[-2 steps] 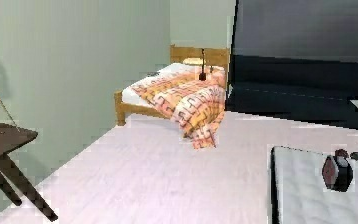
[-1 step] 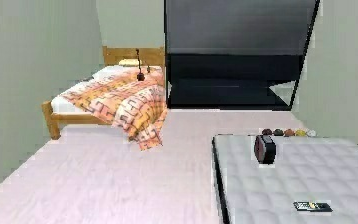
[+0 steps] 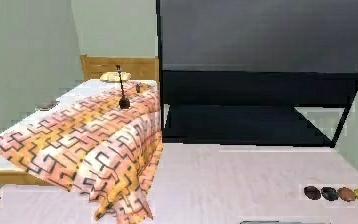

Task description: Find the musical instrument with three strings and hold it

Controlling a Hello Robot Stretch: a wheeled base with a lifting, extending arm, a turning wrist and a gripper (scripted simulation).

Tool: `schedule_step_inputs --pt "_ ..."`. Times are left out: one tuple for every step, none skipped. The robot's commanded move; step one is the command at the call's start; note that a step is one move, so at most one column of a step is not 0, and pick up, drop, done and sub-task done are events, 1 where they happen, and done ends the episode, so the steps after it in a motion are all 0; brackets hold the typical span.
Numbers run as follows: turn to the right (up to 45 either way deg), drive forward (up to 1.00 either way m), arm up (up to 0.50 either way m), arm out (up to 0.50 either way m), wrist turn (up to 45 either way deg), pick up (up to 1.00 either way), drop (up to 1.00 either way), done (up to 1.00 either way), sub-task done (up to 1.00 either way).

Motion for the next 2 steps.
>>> schedule_step_inputs --pt "0.0 1.0 0.0 0.0 0.0 0.0 0.0 0.0 0.0" --pt "6.0 0.0 0.0 0.0 0.0 0.0 0.0 0.0 0.0"
